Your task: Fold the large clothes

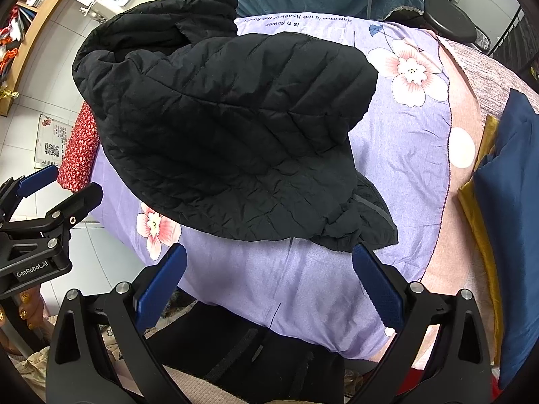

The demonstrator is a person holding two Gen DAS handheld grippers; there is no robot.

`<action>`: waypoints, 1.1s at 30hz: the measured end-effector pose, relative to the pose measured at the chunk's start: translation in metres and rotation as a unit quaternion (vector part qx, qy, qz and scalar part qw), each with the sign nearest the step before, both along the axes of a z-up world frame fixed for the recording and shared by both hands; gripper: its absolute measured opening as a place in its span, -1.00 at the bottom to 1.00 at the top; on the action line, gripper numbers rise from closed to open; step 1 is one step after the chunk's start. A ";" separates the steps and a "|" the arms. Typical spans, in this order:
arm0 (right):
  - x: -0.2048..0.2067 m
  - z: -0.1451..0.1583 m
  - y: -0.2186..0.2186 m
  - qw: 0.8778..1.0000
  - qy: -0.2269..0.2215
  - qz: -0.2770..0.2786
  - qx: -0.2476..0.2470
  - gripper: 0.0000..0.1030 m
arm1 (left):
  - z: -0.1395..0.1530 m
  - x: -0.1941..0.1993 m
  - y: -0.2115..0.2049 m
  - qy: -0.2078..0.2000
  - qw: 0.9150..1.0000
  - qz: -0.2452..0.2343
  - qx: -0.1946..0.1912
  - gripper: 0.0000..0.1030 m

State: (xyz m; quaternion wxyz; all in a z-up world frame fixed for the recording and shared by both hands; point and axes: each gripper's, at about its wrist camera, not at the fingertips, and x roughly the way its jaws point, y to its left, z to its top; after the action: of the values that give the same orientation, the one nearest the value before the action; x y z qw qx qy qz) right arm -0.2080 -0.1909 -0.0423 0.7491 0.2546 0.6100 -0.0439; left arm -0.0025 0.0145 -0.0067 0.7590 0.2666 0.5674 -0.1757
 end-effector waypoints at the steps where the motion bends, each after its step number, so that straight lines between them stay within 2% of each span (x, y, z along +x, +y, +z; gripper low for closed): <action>1: 0.000 0.000 0.000 1.000 0.000 0.000 0.000 0.89 | 0.000 0.000 0.002 0.000 1.000 0.000 0.000 0.88; 11: -0.004 -0.003 -0.005 1.000 -0.019 -0.005 0.013 0.89 | -0.005 -0.004 -0.006 0.003 1.000 -0.002 0.008 0.88; 19: -0.006 -0.002 -0.008 0.997 -0.080 0.014 0.005 0.89 | -0.013 -0.004 -0.009 0.017 1.000 -0.007 0.000 0.88; 24: -0.012 -0.009 -0.023 0.994 -0.106 0.006 0.001 0.89 | -0.023 -0.003 -0.006 0.023 1.000 -0.001 0.000 0.88; 26: -0.014 -0.012 -0.030 0.992 -0.126 0.011 -0.017 0.89 | -0.028 -0.003 -0.002 0.017 1.000 0.002 0.009 0.88; 30: -0.011 -0.023 -0.033 0.980 -0.163 0.059 -0.103 0.89 | -0.044 -0.004 0.010 0.015 1.000 0.011 0.023 0.88; 33: -0.003 -0.044 -0.034 0.973 -0.165 0.109 -0.118 0.89 | -0.061 -0.007 0.024 0.030 0.999 0.024 0.036 0.88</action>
State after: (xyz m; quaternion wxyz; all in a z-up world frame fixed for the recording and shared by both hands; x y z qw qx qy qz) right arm -0.2106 -0.2249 -0.0863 0.8644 0.0995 0.4927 0.0090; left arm -0.0090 0.0380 -0.0676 0.7356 0.2747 0.6021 -0.1442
